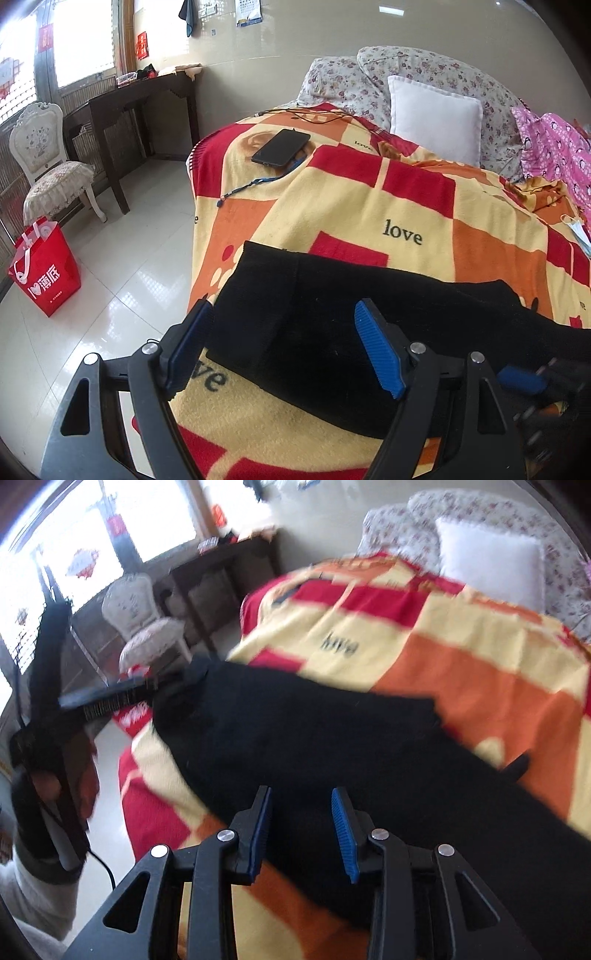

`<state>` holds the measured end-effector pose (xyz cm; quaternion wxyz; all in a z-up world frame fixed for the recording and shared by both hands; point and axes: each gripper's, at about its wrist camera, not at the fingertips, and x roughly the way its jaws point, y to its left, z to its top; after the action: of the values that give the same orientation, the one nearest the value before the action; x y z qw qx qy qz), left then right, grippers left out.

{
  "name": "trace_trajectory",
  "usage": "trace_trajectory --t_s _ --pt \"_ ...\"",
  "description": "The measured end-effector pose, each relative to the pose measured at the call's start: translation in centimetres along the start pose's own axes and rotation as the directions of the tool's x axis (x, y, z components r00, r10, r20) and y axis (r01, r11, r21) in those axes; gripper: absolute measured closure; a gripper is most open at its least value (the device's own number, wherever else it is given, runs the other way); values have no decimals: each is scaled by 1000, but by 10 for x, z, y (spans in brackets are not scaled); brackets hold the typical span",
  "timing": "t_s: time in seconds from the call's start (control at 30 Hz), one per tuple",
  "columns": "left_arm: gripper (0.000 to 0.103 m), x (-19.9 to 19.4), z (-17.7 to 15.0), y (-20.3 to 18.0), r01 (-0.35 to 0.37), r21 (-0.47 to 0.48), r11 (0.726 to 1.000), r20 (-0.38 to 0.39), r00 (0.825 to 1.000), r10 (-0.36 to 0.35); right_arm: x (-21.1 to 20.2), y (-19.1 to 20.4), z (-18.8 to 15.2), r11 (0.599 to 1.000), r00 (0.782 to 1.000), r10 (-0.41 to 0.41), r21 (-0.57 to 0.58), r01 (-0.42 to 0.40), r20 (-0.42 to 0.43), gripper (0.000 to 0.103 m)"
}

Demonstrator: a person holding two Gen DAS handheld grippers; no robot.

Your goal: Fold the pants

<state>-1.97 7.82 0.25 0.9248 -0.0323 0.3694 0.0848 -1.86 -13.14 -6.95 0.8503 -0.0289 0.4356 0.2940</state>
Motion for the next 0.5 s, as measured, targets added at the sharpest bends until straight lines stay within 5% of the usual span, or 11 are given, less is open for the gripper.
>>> trace_trajectory --t_s 0.2,0.5 --pt "24 -9 1 -11 31 15 999 15 999 -31 -20 4 -11 1000 999 25 -7 -25 20 65" --pt "24 5 -12 -45 93 47 995 -34 995 -91 -60 -41 -26 991 993 -98 96 91 65 57"
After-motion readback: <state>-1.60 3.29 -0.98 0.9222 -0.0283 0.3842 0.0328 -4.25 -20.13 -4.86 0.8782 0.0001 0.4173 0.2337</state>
